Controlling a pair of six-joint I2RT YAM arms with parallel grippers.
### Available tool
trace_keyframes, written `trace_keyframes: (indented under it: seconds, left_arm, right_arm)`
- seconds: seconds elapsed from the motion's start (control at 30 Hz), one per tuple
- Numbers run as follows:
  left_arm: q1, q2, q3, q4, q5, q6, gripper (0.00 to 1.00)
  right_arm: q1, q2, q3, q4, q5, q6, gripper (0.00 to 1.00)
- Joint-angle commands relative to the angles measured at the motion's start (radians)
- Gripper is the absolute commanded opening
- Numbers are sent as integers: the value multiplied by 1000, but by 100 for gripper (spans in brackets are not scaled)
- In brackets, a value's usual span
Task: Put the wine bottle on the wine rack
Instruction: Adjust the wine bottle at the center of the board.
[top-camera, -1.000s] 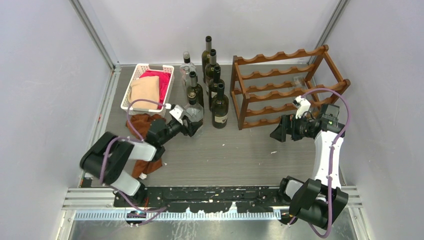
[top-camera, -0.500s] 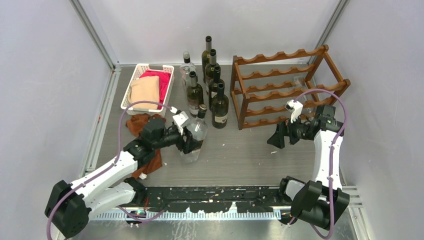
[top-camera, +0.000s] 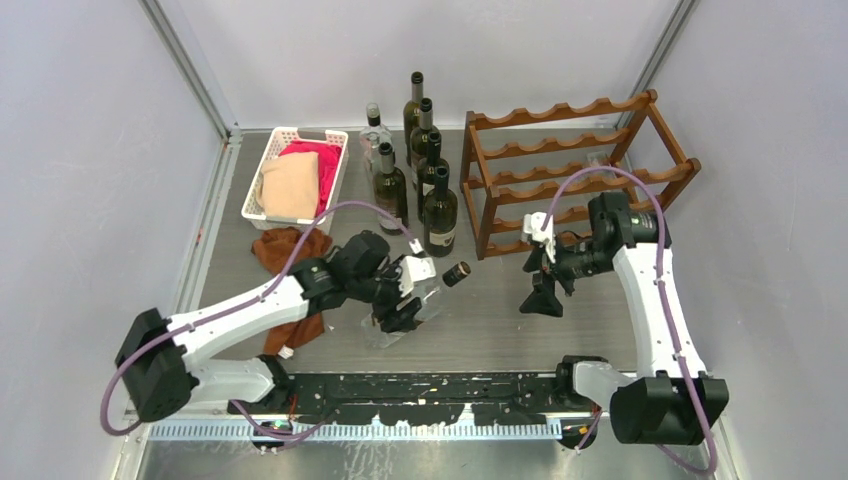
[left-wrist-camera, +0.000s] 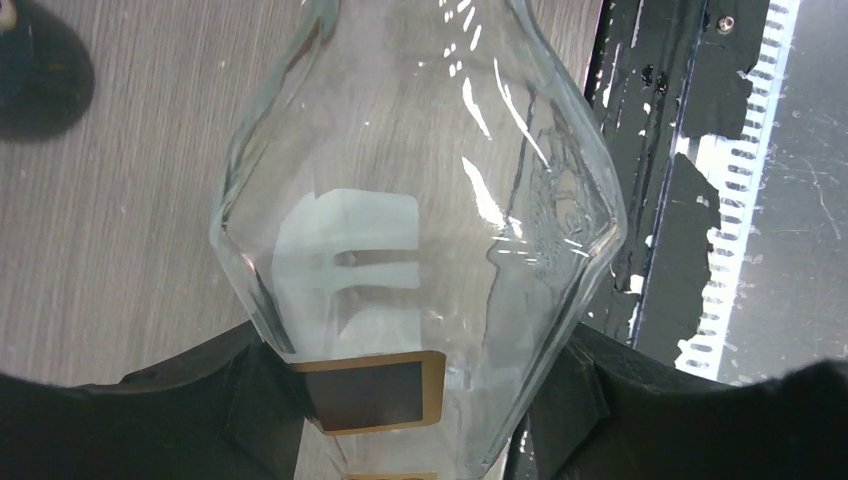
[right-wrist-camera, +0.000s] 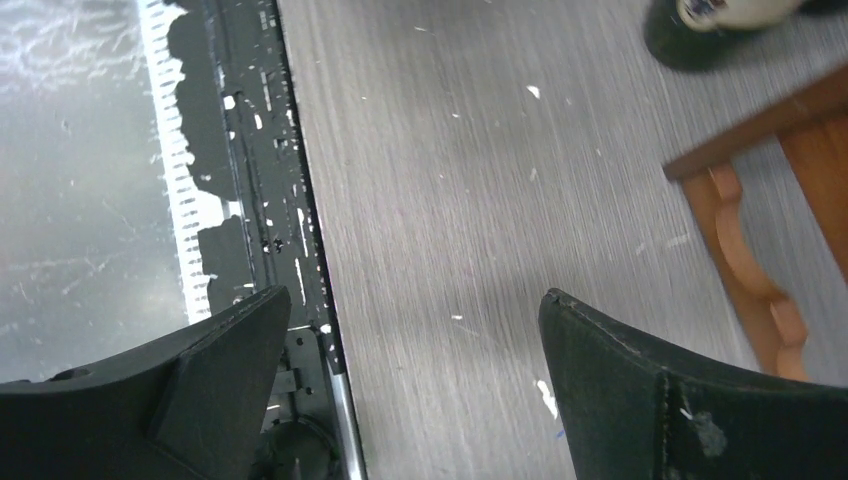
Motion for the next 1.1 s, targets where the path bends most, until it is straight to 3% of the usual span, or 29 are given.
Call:
trace_keyframes:
  seconds: [0.0,0.17,0.47,0.77,1.0,1.07]
  left_arm:
    - [-47,79,161,2,29,106,0]
    - [-89,181,249,-27,28,144,0]
    - [-120,294,336,-34,43,167,0]
    - [-125,323,351,-14,51,162,0]
    - [-125,317,322,42,36,144,1]
    - [-125,312,312,59,35,135,7]
  right_arm:
    - [134,-20,41,63,-4,4,100]
    - [252,-20,27,205,54,135,100]
    - [340,20,37,280,54,215,96]
    - [459,48,11,334,110,287,66]
    - [480,49,-14,339,124,280,25]
    - [481,42,-20,334,127,276,13]
